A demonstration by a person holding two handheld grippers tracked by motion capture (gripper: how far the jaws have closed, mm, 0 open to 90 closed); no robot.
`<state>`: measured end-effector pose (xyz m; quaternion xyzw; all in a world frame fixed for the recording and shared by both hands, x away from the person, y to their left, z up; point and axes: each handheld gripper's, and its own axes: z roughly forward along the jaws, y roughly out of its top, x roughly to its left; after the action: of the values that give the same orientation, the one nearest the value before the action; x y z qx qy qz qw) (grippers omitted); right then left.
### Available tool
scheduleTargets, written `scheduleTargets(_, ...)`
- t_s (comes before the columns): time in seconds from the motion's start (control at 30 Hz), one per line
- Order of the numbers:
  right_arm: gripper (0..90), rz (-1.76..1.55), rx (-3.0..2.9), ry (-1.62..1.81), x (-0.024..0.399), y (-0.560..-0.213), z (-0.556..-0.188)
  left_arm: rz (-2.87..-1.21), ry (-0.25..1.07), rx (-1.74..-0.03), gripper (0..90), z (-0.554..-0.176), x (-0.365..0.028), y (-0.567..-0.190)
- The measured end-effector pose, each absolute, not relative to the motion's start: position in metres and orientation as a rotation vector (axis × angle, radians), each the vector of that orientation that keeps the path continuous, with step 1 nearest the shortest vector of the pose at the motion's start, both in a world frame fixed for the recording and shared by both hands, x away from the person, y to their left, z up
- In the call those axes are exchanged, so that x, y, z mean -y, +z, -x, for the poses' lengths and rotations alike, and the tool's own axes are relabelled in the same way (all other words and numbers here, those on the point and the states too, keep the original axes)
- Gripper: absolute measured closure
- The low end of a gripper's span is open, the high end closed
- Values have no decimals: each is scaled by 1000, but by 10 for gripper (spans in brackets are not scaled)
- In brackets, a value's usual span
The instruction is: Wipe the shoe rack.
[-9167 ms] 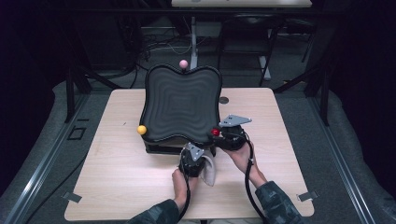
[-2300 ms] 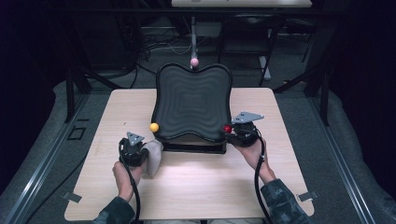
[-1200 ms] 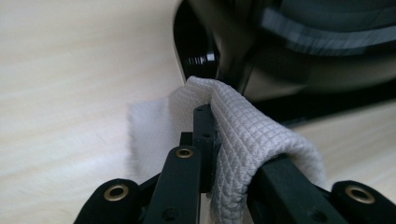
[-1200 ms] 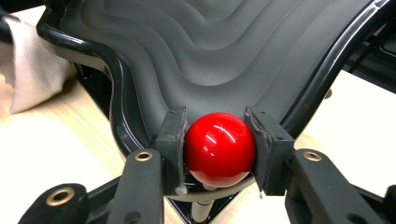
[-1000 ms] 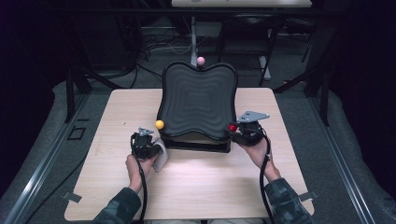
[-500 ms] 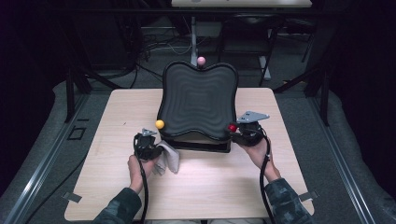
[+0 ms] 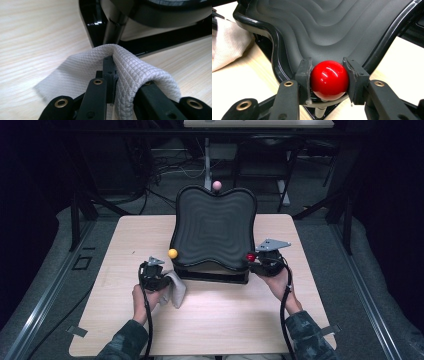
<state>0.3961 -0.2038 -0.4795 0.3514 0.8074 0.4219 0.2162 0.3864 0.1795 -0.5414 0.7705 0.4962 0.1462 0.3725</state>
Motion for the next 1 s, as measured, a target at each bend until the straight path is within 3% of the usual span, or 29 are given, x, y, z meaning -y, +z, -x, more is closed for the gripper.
scheduleTargets(0.93,592,-1027,-2282,1120,253,-471,-396,-1992,421,-1243,847,-380,-184,-536)
scheduleTargets(1.0,536,-1056,-2256,1055,253,-470,-394,-1999,421,-1235,847,-380,-183,-535)
